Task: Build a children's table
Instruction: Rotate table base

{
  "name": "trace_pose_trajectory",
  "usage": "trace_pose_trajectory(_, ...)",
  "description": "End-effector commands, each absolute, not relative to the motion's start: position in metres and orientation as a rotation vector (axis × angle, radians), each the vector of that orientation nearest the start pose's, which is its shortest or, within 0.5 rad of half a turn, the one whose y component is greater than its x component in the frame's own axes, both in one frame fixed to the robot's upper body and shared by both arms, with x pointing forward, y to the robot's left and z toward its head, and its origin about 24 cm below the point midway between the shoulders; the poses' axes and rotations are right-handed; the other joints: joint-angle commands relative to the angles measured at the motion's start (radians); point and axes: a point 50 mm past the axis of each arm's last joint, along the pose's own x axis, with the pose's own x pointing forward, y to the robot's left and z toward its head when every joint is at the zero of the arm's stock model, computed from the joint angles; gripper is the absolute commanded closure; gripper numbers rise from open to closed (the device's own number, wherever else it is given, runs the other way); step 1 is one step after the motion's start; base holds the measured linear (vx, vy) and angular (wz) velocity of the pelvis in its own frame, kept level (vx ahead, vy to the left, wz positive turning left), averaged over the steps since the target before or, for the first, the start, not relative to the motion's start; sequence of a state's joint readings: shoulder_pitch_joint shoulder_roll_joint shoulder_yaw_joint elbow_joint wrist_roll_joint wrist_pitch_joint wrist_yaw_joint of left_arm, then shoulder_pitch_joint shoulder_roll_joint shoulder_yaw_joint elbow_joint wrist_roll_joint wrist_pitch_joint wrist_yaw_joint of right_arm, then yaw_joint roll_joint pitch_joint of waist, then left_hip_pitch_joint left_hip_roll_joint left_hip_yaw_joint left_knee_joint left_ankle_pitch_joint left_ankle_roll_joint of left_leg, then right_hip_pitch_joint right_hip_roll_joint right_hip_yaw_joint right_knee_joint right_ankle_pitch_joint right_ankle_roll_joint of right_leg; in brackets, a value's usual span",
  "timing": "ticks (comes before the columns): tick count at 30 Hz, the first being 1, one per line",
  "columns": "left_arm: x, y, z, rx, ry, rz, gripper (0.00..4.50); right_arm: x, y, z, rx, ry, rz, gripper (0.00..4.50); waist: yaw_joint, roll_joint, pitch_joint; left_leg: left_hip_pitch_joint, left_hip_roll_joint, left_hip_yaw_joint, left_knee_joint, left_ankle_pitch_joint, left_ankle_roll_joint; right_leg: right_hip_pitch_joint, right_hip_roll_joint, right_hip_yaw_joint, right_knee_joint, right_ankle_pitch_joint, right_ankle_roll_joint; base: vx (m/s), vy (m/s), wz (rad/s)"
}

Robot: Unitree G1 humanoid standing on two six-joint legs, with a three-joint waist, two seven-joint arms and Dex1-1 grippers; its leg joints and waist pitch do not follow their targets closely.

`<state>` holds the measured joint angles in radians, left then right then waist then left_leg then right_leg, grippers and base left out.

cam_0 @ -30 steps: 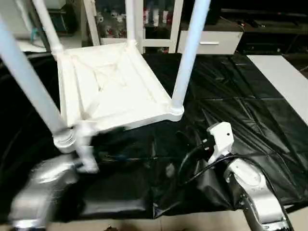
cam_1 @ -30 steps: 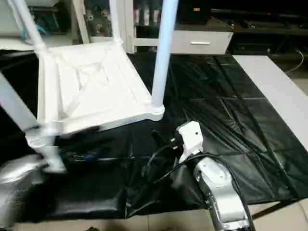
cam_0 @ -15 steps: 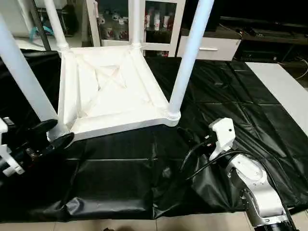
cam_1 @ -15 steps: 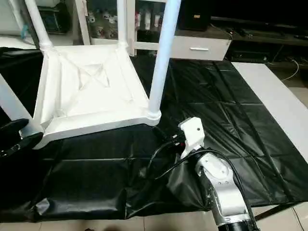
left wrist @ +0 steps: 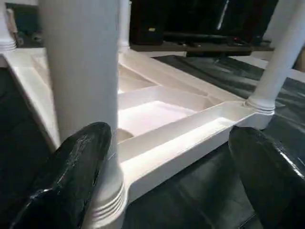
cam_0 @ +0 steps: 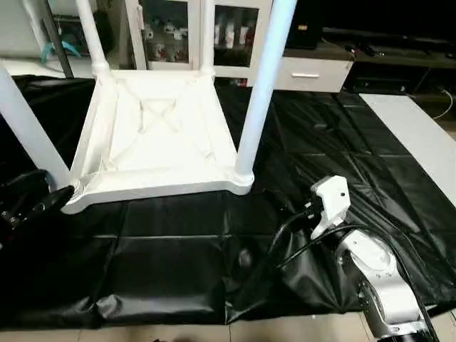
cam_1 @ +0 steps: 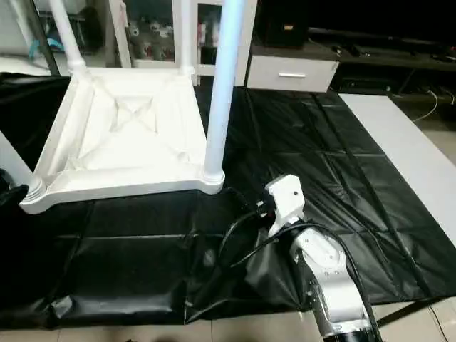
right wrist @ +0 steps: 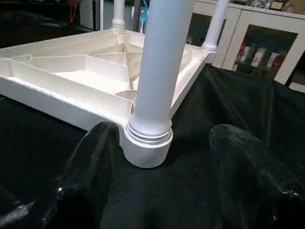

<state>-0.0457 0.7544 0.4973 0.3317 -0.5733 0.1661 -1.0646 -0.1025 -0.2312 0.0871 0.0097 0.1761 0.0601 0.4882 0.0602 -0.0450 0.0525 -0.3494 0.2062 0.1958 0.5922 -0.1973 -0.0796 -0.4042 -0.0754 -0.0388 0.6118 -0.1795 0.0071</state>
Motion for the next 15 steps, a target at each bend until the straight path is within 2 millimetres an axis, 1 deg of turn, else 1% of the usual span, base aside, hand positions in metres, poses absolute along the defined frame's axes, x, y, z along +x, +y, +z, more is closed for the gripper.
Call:
trace_pose_trajectory(1, 0.219, 0.366, 0.121, 0.023, 0.063, -0.463, 0.06, 0.263, -0.146, 0.058, -0.091, 0.007, 0.593, 1.18, 0.000, 0.037, -0.050, 0.018, 0.022, -0.017, -0.091, -0.372, -0.043, 0.025, -0.044, 0.038, -0.070, -0.241, -0.186, 0.000, 0.000, 0.00)
trace_pose_trajectory(3, 0.212, 0.377, 0.123, 0.038, 0.075, -0.437, 0.06, 0.261, -0.148, 0.056, -0.094, 0.015, 0.600, 1.18, 0.000, 0.036, -0.049, 0.017, 0.020, -0.017, -0.090, -0.373, -0.040, 0.026, -0.044, 0.038, -0.070, -0.245, -0.185, 0.000, 0.000, 0.00)
trace_pose_trajectory(5, 0.211, 0.379, 0.123, 0.049, 0.080, -0.432, 0.06, 0.260, -0.149, 0.056, -0.095, 0.016, 0.600, 1.18, 0.000, 0.034, -0.048, 0.017, 0.021, -0.017, -0.091, -0.379, -0.035, 0.026, -0.044, 0.038, -0.072, -0.259, -0.182, 0.000, 0.000, 0.00)
trace_pose_trajectory(6, 0.212, 0.380, 0.124, 0.048, 0.071, -0.426, 0.06, 0.260, -0.149, 0.056, -0.094, 0.016, 0.599, 1.18, 0.001, 0.030, -0.047, 0.017, 0.022, -0.018, -0.092, -0.383, -0.034, 0.026, -0.045, 0.038, -0.074, -0.269, -0.181, 0.000, 0.000, 0.00)
trace_pose_trajectory(7, 0.216, 0.380, 0.126, 0.049, 0.048, -0.415, 0.06, 0.261, -0.149, 0.055, -0.093, 0.017, 0.599, 1.18, 0.001, 0.033, -0.046, 0.019, 0.022, -0.019, -0.093, -0.401, -0.037, 0.022, -0.046, 0.038, -0.077, -0.301, -0.176, 0.000, 0.000, 0.00)
trace_pose_trajectory(8, 0.220, 0.380, 0.127, 0.045, 0.025, -0.402, 0.06, 0.262, -0.148, 0.055, -0.092, 0.017, 0.599, 1.18, 0.001, 0.036, -0.046, 0.022, 0.022, -0.019, -0.093, -0.409, -0.041, 0.020, -0.046, 0.038, -0.078, -0.307, -0.175, 0.000, 0.000, 0.00)
trace_pose_trajectory(9, 0.225, 0.379, 0.129, 0.027, 0.002, -0.397, 0.06, 0.262, -0.147, 0.055, -0.090, 0.016, 0.601, 1.18, 0.004, 0.043, -0.046, 0.026, 0.022, -0.018, -0.092, -0.416, -0.046, 0.017, -0.047, 0.038, -0.078, -0.306, -0.178, 0.000, 0.000, 0.00)
trace_pose_trajectory(10, 0.232, 0.375, 0.129, 0.019, -0.013, -0.399, 0.06, 0.263, -0.145, 0.054, -0.089, 0.015, 0.606, 1.18, 0.005, 0.041, -0.047, 0.029, 0.022, -0.018, -0.092, -0.418, -0.048, 0.016, -0.046, 0.038, -0.079, -0.300, -0.180, 0.000, 0.000, 0.00)
trace_pose_trajectory(11, 0.238, 0.372, 0.127, 0.023, -0.015, -0.403, 0.06, 0.263, -0.144, 0.054, -0.090, 0.013, 0.610, 1.18, 0.009, 0.043, -0.048, 0.027, 0.022, -0.019, -0.092, -0.411, -0.055, 0.020, -0.047, 0.037, -0.076, -0.278, -0.186, 0.000, 0.000, 0.00)
trace_pose_trajectory(12, 0.247, 0.366, 0.126, 0.038, -0.015, -0.413, 0.06, 0.263, -0.142, 0.055, -0.087, 0.010, 0.612, 1.18, 0.011, 0.043, -0.049, 0.028, 0.021, -0.019, -0.092, -0.408, -0.056, 0.020, -0.046, 0.037, -0.077, -0.271, -0.181, 0.000, 0.000, 0.00)
trace_pose_trajectory(13, 0.255, 0.360, 0.125, 0.036, -0.019, -0.432, 0.06, 0.263, -0.141, 0.055, -0.083, 0.008, 0.612, 1.18, 0.013, 0.044, -0.050, 0.027, 0.021, -0.020, -0.092, -0.401, -0.059, 0.023, -0.049, 0.037, -0.073, -0.260, -0.182, 0.000, 0.000, 0.00)
trace_pose_trajectory(14, 0.262, 0.353, 0.125, 0.031, -0.023, -0.462, 0.06, 0.262, -0.140, 0.055, -0.081, 0.008, 0.612, 1.18, 0.016, 0.050, -0.052, 0.026, 0.021, -0.020, -0.092, -0.391, -0.063, 0.025, -0.049, 0.037, -0.072, -0.248, -0.183, 0.000, 0.000, 0.00)
trace_pose_trajectory(15, 0.265, 0.351, 0.125, 0.028, -0.023, -0.475, 0.06, 0.262, -0.140, 0.055, -0.080, 0.007, 0.612, 1.18, 0.017, 0.047, -0.053, 0.027, 0.021, -0.019, -0.091, -0.388, -0.064, 0.025, -0.049, 0.037, -0.072, -0.240, -0.185, 0.000, 0.000, 0.00)
